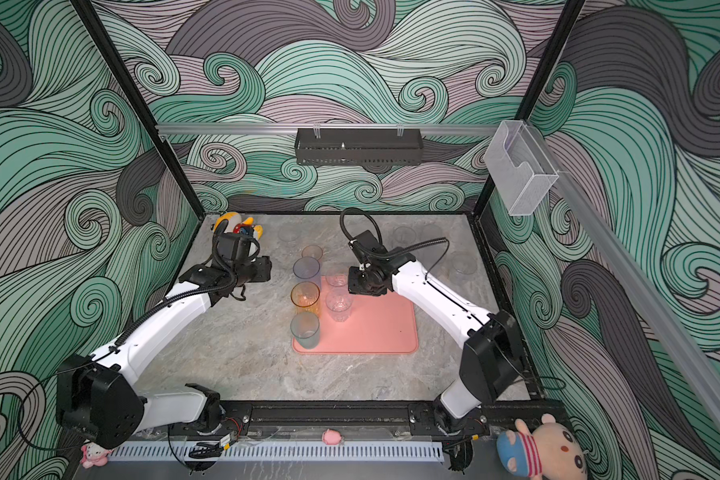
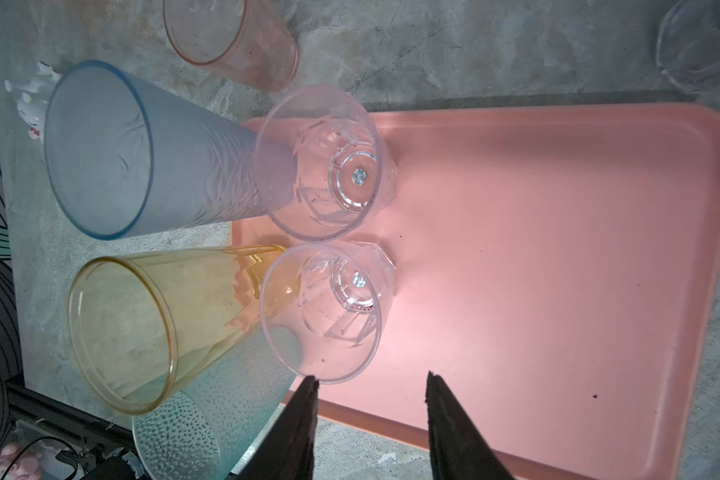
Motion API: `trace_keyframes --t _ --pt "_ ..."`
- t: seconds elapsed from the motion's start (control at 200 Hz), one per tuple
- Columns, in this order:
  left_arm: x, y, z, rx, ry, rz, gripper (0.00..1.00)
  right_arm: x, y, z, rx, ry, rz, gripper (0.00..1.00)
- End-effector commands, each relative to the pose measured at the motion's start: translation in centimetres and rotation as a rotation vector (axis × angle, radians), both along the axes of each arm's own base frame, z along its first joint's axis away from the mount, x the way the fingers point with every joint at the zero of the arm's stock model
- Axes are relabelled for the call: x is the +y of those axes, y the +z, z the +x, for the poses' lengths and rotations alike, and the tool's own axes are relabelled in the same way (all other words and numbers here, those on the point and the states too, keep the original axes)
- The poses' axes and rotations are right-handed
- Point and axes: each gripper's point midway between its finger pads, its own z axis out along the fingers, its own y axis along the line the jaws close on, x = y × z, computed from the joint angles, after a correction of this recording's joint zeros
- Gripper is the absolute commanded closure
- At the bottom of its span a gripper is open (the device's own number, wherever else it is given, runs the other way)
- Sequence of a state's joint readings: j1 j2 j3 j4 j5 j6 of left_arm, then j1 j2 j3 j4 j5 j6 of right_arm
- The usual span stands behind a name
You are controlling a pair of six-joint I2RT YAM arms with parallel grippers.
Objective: Place the glasses into the tray
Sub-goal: 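Grasp a clear glass near the polka-dot plush with the left gripper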
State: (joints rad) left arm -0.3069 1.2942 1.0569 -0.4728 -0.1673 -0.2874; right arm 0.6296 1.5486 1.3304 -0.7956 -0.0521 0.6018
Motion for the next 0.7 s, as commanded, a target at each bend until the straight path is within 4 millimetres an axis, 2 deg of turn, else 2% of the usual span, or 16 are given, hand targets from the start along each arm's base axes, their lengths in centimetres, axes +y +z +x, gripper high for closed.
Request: trace_keyframes --t 0.0,0.225,0.44,0.54,0.595,0.615,0.695 --pt "1.0 1.6 0.6 -0.018 0.056 -0.019 0.38 -1.8 -1.2 -0.7 0.016 -0.006 -0.042 0.55" --pt "1.3 1.5 1.6 -0.011 0.067 -0.028 0.38 -2.9 -2.4 -1.6 -0.002 0.011 -0.047 0.53" --pt "1.4 1.7 2.5 -0.005 0.068 0.0 0.39 -2.7 -3.5 -1.7 0.01 0.033 -0.038 0.53" --pt "2.0 1.8 3.5 -0.016 0.092 0.016 0.39 -2.8 -2.9 -1.6 -0.008 0.042 -0.035 0.53" --pt "2.7 2.6 4.1 -0.035 0.115 0.006 0.39 -3.3 -2.7 -1.5 -0.028 0.031 -0.043 0.53" --pt "2.8 1.7 4.7 -0.013 0.122 0.007 0.39 -3.5 -2.6 -1.5 -0.033 0.031 -0.042 0.53" --pt "4.2 1.9 5.8 -0.012 0.163 0.006 0.39 -3.7 -2.8 -1.7 -0.032 0.031 -0.03 0.53"
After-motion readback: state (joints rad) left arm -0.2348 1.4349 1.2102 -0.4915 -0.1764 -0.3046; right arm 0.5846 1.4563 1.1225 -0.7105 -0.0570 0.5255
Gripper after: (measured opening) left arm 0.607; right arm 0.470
